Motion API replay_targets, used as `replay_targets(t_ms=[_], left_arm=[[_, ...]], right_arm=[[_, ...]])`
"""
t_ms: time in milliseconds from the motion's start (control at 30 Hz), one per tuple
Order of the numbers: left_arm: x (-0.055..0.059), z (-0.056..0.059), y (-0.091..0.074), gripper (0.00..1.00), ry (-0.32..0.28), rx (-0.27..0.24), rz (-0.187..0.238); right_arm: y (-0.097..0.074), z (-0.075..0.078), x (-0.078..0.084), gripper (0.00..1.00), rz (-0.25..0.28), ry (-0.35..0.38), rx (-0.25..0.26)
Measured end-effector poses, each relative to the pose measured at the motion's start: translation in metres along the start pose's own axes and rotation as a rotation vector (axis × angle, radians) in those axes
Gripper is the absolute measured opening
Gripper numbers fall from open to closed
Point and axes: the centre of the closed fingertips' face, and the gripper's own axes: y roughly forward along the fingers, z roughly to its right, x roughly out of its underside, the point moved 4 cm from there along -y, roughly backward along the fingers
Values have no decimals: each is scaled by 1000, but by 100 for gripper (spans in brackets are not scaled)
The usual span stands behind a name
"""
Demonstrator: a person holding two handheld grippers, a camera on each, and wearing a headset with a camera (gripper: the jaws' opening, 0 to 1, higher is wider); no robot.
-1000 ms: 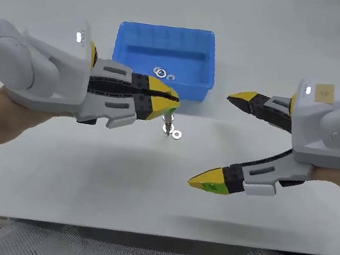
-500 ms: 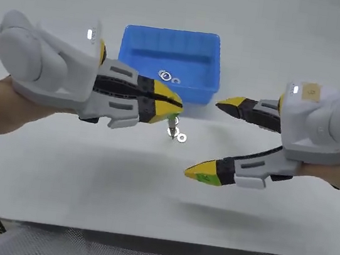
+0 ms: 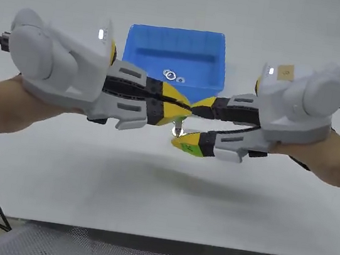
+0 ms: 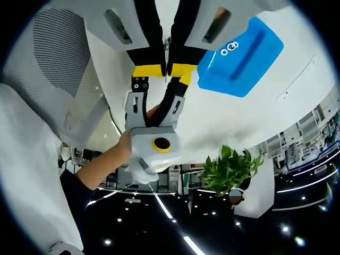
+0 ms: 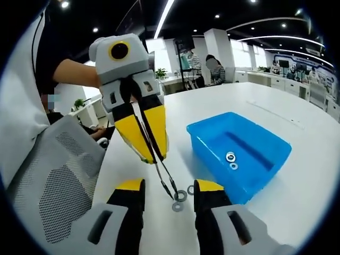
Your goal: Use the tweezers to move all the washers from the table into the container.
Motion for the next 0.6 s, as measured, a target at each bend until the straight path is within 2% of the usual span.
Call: replay_targets(t_ms=[167, 267, 500, 600], left_arm=[[-1, -1, 2, 5, 13, 10, -7], [-1, 0, 3, 5, 15, 14, -8], [0, 0, 2, 5, 14, 15, -13], [1, -1, 0, 5, 13, 10, -15]], right_arm=[[3, 7, -1, 29, 9, 7, -14], [5, 6, -2, 26, 15, -4, -44], [10, 1, 1, 18, -1, -59, -91], [14, 0, 3, 15, -26, -95, -106]])
